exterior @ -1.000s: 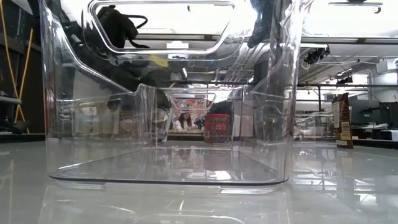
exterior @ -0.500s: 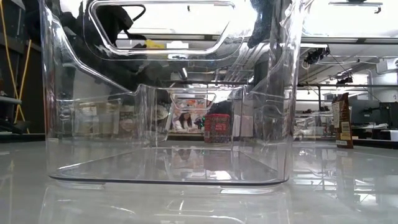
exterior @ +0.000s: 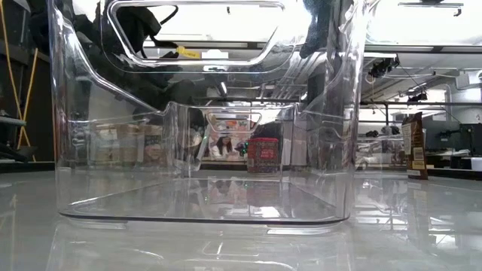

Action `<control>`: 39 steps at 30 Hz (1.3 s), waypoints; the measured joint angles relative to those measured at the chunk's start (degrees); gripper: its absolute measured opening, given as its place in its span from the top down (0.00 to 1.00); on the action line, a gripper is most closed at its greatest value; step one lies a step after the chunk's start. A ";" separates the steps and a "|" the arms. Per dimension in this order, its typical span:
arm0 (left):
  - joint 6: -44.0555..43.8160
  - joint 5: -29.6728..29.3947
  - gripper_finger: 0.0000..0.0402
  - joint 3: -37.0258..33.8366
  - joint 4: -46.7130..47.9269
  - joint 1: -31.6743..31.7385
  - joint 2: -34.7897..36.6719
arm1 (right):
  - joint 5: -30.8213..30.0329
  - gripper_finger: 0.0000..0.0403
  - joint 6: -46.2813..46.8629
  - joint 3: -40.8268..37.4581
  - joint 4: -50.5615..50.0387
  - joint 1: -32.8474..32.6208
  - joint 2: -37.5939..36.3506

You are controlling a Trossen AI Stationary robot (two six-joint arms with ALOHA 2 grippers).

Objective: Sort spices by type
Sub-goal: Put the gold seasoning bottle into the top left transparent bin

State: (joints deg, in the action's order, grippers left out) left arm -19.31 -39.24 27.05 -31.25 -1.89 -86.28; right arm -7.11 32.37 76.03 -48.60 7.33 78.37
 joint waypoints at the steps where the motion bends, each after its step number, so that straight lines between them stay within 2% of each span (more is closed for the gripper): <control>1: -0.02 0.00 0.33 0.00 -0.15 0.19 -0.17 | -0.01 1.00 0.16 0.00 0.01 0.00 0.00; 8: -0.80 -0.04 0.33 0.04 -0.49 1.97 -1.67 | 0.01 1.00 0.18 0.00 0.02 0.00 0.00; 13: -1.55 -0.08 0.33 0.11 -4.21 3.05 -3.91 | 0.00 1.00 0.20 0.00 0.02 0.01 0.00; 23: -1.46 0.46 0.32 0.07 -7.17 2.88 -5.03 | 0.00 1.00 0.20 0.00 0.02 0.00 0.00; 34: 1.50 0.41 0.18 0.07 -8.50 2.17 -4.94 | 0.00 1.00 0.23 0.00 0.00 0.01 0.00; 39: 2.13 0.60 0.14 0.04 -8.91 1.33 -4.57 | 0.00 1.00 0.23 0.00 0.00 0.02 0.00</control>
State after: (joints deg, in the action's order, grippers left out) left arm -17.19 -38.64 27.09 -40.15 -0.56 -90.85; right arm -7.11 32.60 76.03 -48.60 7.35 78.37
